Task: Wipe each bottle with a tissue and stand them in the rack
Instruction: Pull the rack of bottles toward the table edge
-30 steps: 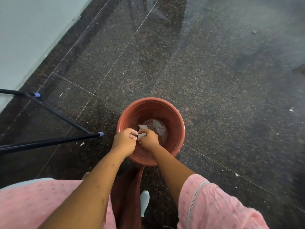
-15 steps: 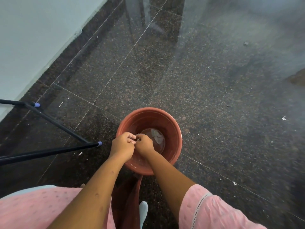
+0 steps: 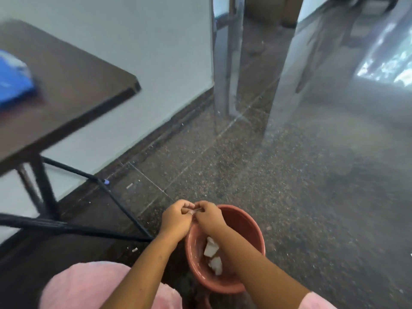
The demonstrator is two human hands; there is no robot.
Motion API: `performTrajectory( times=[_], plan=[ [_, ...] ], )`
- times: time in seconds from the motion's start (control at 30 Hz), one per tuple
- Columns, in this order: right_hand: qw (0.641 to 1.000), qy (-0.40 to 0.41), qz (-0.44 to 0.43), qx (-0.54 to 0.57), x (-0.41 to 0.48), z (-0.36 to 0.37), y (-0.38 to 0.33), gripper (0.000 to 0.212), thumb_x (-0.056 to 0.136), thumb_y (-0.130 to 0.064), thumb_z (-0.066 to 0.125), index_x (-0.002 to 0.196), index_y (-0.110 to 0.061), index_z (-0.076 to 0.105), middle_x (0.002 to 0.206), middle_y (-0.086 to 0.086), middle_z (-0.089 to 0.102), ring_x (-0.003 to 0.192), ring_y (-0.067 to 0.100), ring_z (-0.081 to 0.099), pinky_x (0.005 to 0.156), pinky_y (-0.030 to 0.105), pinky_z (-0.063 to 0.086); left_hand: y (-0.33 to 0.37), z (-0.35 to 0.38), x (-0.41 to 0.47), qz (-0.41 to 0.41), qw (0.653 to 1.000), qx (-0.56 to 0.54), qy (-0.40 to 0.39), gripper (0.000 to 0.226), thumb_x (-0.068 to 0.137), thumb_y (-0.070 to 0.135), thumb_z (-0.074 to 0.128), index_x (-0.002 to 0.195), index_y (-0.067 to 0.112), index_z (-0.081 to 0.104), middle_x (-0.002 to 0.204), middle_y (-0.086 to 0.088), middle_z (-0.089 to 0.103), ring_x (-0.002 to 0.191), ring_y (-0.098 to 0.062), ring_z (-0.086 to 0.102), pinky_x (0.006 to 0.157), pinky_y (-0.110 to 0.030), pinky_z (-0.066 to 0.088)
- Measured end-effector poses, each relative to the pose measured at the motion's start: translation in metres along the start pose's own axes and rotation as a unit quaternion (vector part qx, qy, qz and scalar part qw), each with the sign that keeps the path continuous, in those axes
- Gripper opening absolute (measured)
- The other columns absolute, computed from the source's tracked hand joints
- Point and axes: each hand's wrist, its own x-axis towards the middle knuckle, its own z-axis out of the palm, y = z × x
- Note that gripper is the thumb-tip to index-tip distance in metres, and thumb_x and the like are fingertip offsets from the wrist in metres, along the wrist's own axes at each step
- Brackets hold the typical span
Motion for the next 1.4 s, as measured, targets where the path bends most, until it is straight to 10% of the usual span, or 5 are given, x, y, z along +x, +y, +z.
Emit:
performTrajectory(
  times=[0.4,0.67,1.17,1.4],
  plan=[
    [0.958,0.048,-0.271,0.074,-0.110,0.000,-0.183,0.022,0.083,-0.005,0.053,0.078,-0.022,0.066,0.077,-0.002,0.069,0.071,0.013,0.063,0.066,0.030,0.052,0.074,-0.160,-0.106,0.136,0.945,-0.275,0.114,0.017,0.093,0.002,0.057,0.094,0.016,0.067,0.095,-0.006,0.069,0.090,-0.018,0.066,0.086,-0.033,0.055],
    [0.900,-0.010,-0.429,0.076,-0.208,0.077,-0.279,0.027,0.082,-0.003,0.050,0.074,-0.024,0.065,0.081,0.003,0.070,0.076,0.018,0.065,0.071,0.032,0.052,0.079,-0.278,-0.204,0.221,0.839,-0.454,0.205,0.019,0.094,-0.006,0.050,0.086,0.009,0.060,0.072,-0.007,0.064,0.058,-0.008,0.062,0.056,-0.019,0.056],
    [0.890,-0.212,-0.395,0.080,-0.281,0.279,-0.359,0.019,0.093,-0.002,0.044,0.087,-0.013,0.059,0.079,-0.001,0.058,0.060,0.008,0.048,0.050,0.020,0.040,-0.104,-0.469,-0.304,0.142,0.701,-0.562,0.415,0.013,0.095,0.006,0.054,0.090,0.015,0.061,0.084,-0.004,0.060,0.073,-0.014,0.057,0.068,-0.029,0.050],
    [0.900,-0.204,-0.382,0.048,-0.256,0.366,-0.374,0.015,0.091,-0.007,0.049,0.093,-0.017,0.061,0.089,0.003,0.059,0.078,0.012,0.052,0.074,0.030,0.045,-0.201,-0.547,-0.346,0.065,0.534,-0.567,0.623,0.009,0.093,0.008,0.054,0.089,0.014,0.059,0.090,-0.004,0.059,0.067,-0.009,0.052,0.053,-0.020,0.046]
  ],
)
